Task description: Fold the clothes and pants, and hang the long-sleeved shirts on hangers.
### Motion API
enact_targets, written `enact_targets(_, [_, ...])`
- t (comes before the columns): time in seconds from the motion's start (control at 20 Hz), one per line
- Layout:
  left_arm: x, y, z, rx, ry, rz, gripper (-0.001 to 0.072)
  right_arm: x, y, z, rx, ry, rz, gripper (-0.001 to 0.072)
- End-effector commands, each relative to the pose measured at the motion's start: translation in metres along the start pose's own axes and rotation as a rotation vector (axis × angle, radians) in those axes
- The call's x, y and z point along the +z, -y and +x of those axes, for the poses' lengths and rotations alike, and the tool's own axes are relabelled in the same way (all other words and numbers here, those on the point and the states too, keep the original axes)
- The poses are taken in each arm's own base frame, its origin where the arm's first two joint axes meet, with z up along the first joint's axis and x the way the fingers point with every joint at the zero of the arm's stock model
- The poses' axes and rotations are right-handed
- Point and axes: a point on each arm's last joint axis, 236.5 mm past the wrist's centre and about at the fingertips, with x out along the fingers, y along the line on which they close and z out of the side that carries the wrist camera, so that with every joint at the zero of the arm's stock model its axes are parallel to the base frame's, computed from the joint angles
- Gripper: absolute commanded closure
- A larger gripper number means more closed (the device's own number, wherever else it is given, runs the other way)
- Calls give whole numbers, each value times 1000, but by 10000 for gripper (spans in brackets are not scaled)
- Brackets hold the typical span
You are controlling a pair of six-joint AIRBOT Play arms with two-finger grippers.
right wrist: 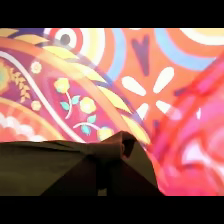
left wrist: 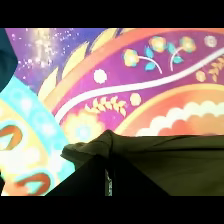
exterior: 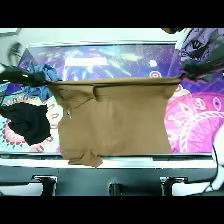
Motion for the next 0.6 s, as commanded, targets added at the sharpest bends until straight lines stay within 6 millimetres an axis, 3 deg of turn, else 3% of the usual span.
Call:
enact_targets(0.0, [14,-13,93,-16,39,-47,694,9,19,103,29,-61,37,683])
enact_targets(0.1, [34,-16,102,-16,88,-33,693,23,25,121,28,-11,40,684])
enact_targets(0.25, [45,-13,97,-21,103,-2,693,26,26,123,25,4,39,684])
enact_targets(0.35, [28,-10,98,-33,30,1,693,13,26,123,22,-53,38,684])
enact_targets(0.55, [-26,-9,95,-42,-197,-2,694,-16,30,122,8,-177,37,684])
